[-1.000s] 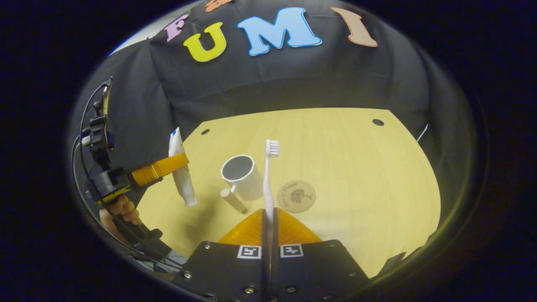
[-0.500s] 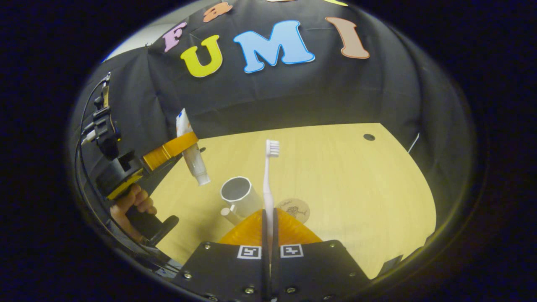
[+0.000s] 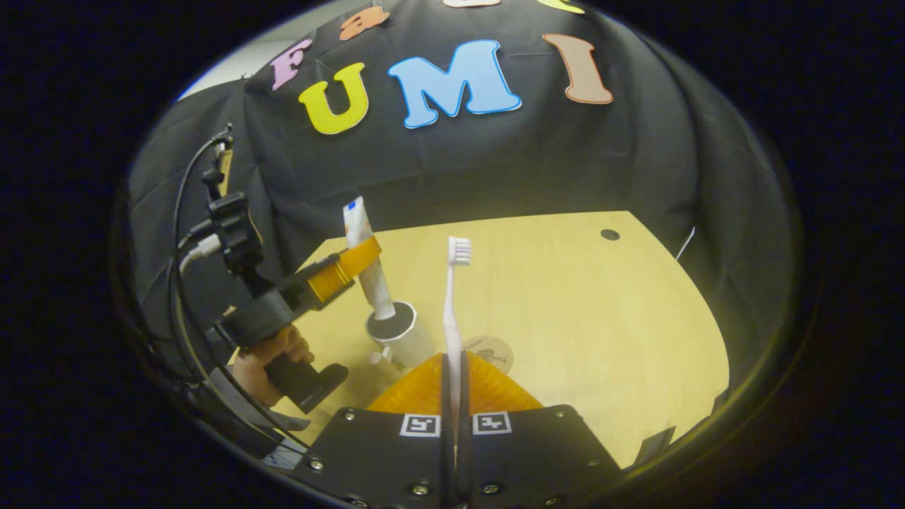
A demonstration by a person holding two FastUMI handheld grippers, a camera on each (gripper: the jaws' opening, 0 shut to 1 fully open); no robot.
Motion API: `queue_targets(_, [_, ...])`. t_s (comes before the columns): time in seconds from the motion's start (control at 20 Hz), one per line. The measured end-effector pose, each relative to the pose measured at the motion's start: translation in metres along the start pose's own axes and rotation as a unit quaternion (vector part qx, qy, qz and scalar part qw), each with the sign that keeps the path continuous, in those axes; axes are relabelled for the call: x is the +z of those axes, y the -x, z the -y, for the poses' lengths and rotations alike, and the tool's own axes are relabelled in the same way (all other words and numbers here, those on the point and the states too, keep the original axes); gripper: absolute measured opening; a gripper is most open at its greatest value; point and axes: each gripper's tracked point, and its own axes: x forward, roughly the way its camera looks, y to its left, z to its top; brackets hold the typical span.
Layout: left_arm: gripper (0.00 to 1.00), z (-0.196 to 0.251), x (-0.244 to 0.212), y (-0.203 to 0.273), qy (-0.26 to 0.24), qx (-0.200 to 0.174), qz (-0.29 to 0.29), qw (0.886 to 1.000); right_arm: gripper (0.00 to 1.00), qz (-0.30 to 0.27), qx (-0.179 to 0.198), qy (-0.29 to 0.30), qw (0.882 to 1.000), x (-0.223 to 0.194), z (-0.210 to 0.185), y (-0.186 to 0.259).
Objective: Put the toothbrush and toothpaste on the desktop into the cup, then pick up the cup and place it on the coaster on the desktop.
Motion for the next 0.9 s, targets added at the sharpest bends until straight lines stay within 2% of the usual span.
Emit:
queue_targets(0.25, [0.2,-0.006,-0.047,-0.005,-0.026,0.007,-0.059,0.998,0.02,-0.001,0.008,-0.006,1.0,0.005,-0.007,-0.004])
queue_targets(0.3, [0.23,-0.008,-0.055,-0.005,-0.03,0.01,-0.072,0.997,0.02,-0.003,0.009,-0.006,1.0,0.006,-0.009,-0.004])
queue_targets(0.5, [0.3,-0.002,-0.06,-0.001,-0.042,-0.001,-0.084,0.996,0.02,-0.005,0.01,-0.01,1.0,0.007,-0.012,-0.008])
queue_targets(0.6, [0.29,-0.004,-0.071,0.002,-0.045,0.0,-0.102,0.994,0.02,-0.005,0.013,-0.014,1.0,0.01,-0.015,-0.011])
queue_targets(0.65, [0.41,-0.006,-0.076,0.003,-0.042,-0.003,-0.111,0.993,0.02,-0.003,0.015,-0.016,1.0,0.01,-0.017,-0.011])
queue_targets(0.7, [0.41,-0.005,-0.075,0.005,-0.041,-0.002,-0.11,0.993,0.02,-0.001,0.015,-0.016,1.0,0.013,-0.018,-0.014])
queue_targets(0.75, [0.46,-0.006,-0.073,0.008,-0.044,-0.005,-0.108,0.993,0.02,0.0,0.016,-0.016,1.0,0.014,-0.019,-0.017])
queue_targets(0.8, [0.44,-0.006,-0.07,0.009,-0.048,-0.005,-0.107,0.993,0.02,0.004,0.015,-0.018,1.0,0.017,-0.02,-0.019])
queue_targets(0.85, [0.54,-0.005,-0.07,0.011,-0.051,-0.011,-0.108,0.993,0.02,0.009,0.019,-0.02,1.0,0.021,-0.024,-0.022])
queue_targets(0.9, [0.6,-0.005,-0.069,0.014,-0.054,-0.013,-0.108,0.993,0.02,0.015,0.023,-0.022,0.999,0.027,-0.027,-0.026])
